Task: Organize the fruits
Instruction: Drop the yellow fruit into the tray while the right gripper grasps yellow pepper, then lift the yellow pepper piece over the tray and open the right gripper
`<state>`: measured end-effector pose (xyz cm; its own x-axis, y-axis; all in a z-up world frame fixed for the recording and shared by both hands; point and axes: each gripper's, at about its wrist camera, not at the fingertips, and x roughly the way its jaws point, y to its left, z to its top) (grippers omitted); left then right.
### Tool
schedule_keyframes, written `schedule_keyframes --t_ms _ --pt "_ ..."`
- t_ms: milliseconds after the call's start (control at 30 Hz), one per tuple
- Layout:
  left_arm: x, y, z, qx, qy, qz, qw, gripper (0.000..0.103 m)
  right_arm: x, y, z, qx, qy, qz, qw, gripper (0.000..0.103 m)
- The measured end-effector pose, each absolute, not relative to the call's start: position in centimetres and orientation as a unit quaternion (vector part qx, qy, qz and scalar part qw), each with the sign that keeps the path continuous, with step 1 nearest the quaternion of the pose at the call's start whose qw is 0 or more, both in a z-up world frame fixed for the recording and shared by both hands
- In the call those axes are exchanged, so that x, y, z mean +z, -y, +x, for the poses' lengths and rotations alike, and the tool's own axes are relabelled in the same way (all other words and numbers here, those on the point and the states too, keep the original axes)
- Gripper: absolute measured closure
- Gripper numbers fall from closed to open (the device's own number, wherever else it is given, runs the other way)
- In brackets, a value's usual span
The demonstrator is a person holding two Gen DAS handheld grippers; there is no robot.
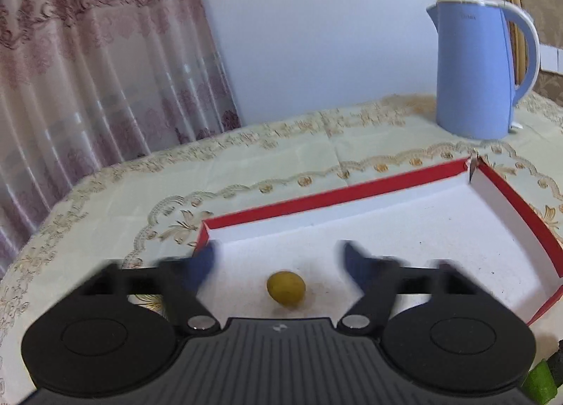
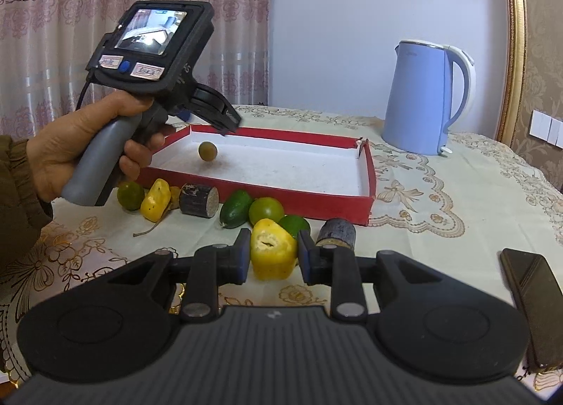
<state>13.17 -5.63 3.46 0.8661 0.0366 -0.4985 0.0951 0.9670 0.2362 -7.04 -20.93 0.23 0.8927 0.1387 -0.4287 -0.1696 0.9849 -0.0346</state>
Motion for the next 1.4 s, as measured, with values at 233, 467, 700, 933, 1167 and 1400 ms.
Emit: schedule_keyframes --t_ms 233,467,700,933,1167,1400 --pt "3.6 5.4 10.1 0.021 -0.244 0.139 0.959 0.011 0.2 20.8 -7.0 0.085 -0.214 -0.032 0.973 0.077" --pt "2.6 3.4 7.2 0.048 -0.276 0.107 0.954 0.011 0.2 21.2 -7.1 0.085 -0.209 -0.025 0.974 0.077" --pt "1.3 1.1 5.4 0.043 -0.307 0.061 0.949 0.008 0.4 21.2 -7.1 0.086 -0.204 -0.02 0.975 0.077" --pt "2.3 1.0 3.8 0.042 -0.284 0.061 0.956 0.007 1.1 21.2 -6.9 0.087 -0.193 -0.021 0.977 0.077" --pt "2.2 1.1 3.2 0.046 -0.282 0.062 0.956 0.007 1.7 21.2 -6.6 0.085 -0.183 -0.024 0.979 0.077" --pt "1.7 1.0 2.9 0.044 -0.287 0.061 0.955 0.005 1.8 21.3 -6.3 0.085 -0.182 -0.023 0.979 0.077"
